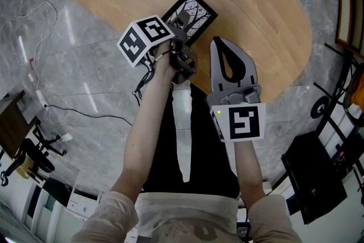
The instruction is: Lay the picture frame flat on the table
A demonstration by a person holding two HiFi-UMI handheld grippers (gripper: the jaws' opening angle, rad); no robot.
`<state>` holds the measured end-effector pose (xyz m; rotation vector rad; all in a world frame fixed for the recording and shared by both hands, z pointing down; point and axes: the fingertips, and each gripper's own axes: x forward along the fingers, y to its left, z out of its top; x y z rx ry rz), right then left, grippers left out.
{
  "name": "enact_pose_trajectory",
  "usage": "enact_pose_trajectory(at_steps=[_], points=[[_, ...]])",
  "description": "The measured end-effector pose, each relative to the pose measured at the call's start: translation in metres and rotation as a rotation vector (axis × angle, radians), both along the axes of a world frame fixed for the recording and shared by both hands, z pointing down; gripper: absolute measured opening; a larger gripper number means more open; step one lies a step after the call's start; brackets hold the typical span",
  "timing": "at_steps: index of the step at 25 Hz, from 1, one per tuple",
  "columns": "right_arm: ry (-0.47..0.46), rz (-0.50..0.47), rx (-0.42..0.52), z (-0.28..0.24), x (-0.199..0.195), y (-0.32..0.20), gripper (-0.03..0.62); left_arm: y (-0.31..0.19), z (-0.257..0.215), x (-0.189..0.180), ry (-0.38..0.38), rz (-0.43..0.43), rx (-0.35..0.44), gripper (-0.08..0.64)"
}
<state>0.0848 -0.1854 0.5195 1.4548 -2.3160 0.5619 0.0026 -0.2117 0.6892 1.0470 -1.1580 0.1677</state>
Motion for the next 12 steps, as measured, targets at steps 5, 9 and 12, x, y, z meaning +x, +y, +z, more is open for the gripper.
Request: enact_pose_trajectory(at_steps=[5, 9, 12], points=[[-0.004, -0.005, -0.002, 0.0004, -0.0028, -0.0003, 0.006, 0.0009, -0.0007, -0.0008, -0.024, 0.016, 0.005, 0.327], [-0.006, -0.01, 0.0, 0.0003, -0.0045, -0.0012, 0.006, 0.0024, -0.0004, -0.0018, -0.021, 0.011, 0.003, 0.33], [-0.006, -0.014, 0.0, 0.0007, -0.0038, -0.001, 0.006, 0.0042, -0.0003, -0.0031, -0.023, 0.002, 0.003, 0.33]])
